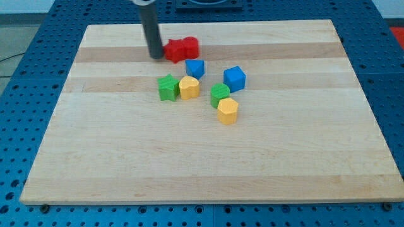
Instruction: Slide red star towards top
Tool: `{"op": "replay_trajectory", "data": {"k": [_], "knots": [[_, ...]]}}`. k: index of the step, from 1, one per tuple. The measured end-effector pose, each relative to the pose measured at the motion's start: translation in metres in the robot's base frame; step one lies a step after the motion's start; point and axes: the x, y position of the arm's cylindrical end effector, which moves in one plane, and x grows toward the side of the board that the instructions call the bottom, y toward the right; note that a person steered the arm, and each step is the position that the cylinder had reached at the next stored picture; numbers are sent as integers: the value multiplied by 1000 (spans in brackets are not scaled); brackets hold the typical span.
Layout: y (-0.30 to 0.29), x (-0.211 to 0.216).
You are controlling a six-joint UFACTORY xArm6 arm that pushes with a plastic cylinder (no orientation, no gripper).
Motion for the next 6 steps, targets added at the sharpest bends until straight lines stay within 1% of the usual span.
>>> {"op": "replay_trajectory", "data": {"k": [2,3,4,5,6], "knots": [[30,4],[34,6],[23,33],[59,34],[82,26]]}}
